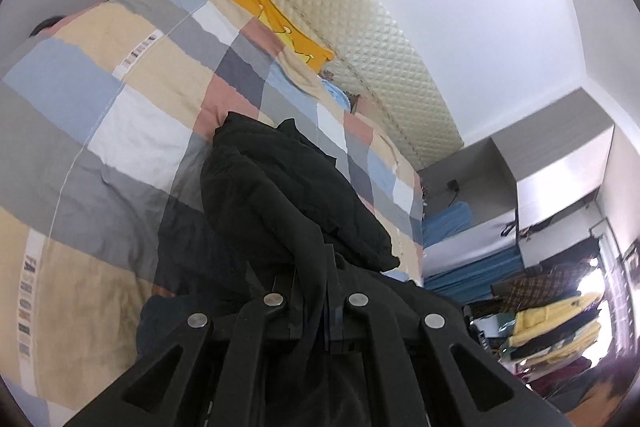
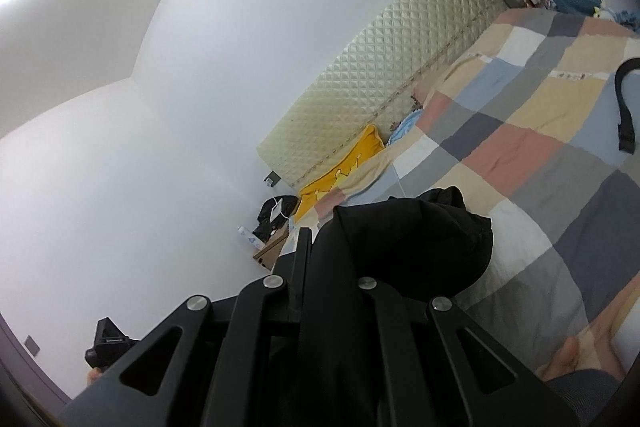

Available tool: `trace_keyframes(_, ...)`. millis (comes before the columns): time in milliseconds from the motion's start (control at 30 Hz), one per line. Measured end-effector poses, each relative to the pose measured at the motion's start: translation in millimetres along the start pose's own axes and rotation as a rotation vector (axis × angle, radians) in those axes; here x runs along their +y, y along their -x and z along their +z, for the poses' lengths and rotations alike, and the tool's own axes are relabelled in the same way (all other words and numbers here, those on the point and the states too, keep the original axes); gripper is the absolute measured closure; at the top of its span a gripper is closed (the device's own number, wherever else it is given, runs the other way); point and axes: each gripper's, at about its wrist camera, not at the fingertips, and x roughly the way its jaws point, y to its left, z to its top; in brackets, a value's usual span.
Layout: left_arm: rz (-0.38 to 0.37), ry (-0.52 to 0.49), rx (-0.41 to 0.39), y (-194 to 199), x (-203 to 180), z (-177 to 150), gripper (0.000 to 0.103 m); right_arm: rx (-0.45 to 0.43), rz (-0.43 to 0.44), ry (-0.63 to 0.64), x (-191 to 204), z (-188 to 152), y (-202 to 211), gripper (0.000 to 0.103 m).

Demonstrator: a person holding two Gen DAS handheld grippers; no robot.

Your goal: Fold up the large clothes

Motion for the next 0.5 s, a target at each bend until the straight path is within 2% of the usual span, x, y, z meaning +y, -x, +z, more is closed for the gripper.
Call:
trace_keyframes(100, 0.020, -0.055, 0.019, -12.3, -6.5, 7.9, 0.100, 0.004, -0.033, 0.004, -5.8, 2.7, -1.7, 0.096)
trace_keyframes(167, 0.047, -0.081, 0.028, -19.7, -9.5, 16.4, 0.100, -0.002, -0.065, 0.049, -6.0, 7.6, -16.3, 0.096)
trace_keyframes(233, 0.085, -0.107, 0.036, -32.5, -13.0, 33.8, 0.099, 0.014, -0.100, 0.068, -5.1, 12.8, -31.3, 0.096)
trace_keyframes(500, 0.157, -0.177, 0.008, -90.9, -32.9, 108.4, 0.099, 0.108, -0.127, -0.001, -17.0, 65.7, -105.8, 0.096)
